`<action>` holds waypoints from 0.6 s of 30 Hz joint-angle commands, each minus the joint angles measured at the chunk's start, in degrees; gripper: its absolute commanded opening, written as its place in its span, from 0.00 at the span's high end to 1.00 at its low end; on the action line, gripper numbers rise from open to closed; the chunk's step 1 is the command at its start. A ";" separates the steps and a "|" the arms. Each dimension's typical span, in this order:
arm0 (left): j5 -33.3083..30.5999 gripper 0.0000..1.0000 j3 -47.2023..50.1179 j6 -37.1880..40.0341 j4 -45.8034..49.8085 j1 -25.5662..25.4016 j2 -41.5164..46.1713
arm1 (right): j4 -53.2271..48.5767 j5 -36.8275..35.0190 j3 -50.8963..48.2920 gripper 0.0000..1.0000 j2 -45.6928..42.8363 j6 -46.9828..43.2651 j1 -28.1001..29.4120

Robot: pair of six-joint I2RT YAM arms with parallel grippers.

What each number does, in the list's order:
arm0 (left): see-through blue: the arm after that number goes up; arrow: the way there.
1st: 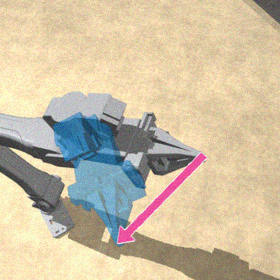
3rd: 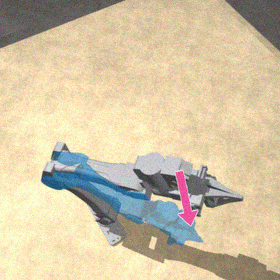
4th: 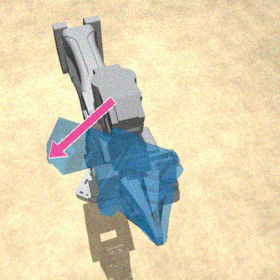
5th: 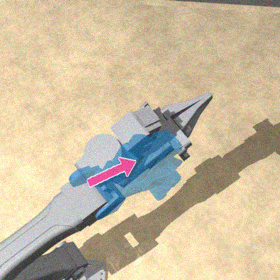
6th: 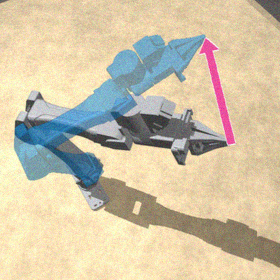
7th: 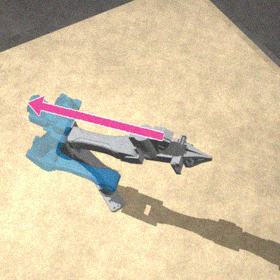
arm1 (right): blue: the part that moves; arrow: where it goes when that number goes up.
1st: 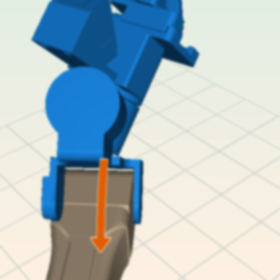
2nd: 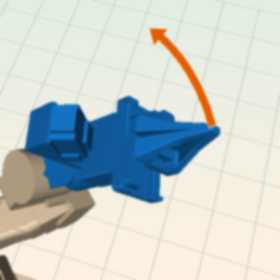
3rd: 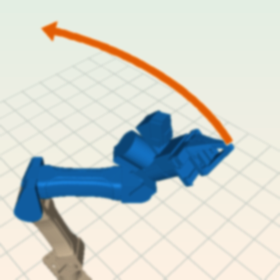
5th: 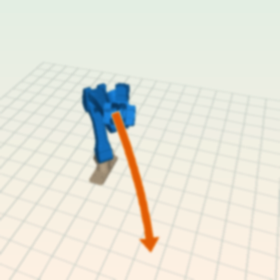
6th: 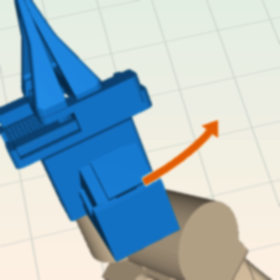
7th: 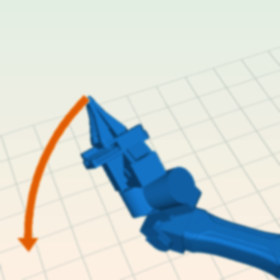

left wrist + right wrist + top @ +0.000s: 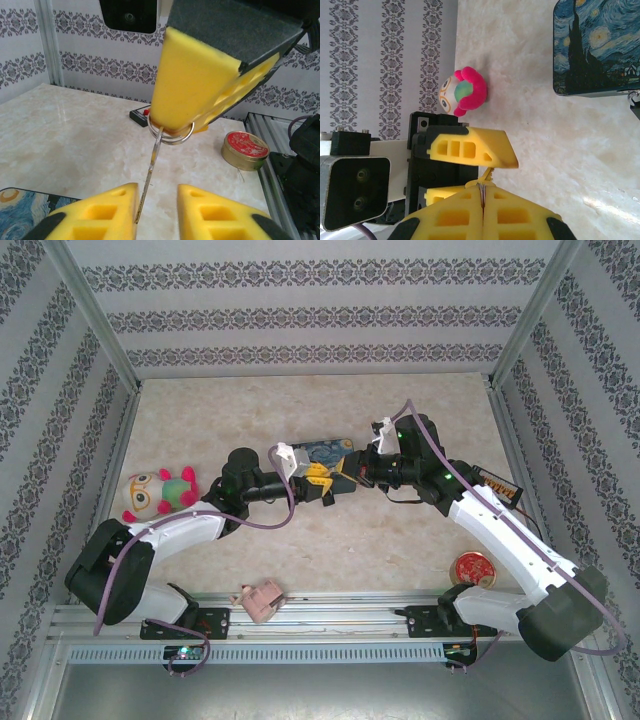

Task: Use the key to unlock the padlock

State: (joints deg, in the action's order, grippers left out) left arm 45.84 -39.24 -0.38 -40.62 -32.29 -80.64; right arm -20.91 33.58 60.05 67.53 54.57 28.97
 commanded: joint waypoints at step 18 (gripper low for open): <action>1.36 0.97 -3.03 -0.59 0.28 -0.67 -1.27 | 2.42 0.96 -0.91 1.00 -0.73 1.42 -0.23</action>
State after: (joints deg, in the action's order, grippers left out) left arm 46.11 -40.45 -0.45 -40.25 -32.29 -81.71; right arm -19.75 33.93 59.81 67.53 55.59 28.97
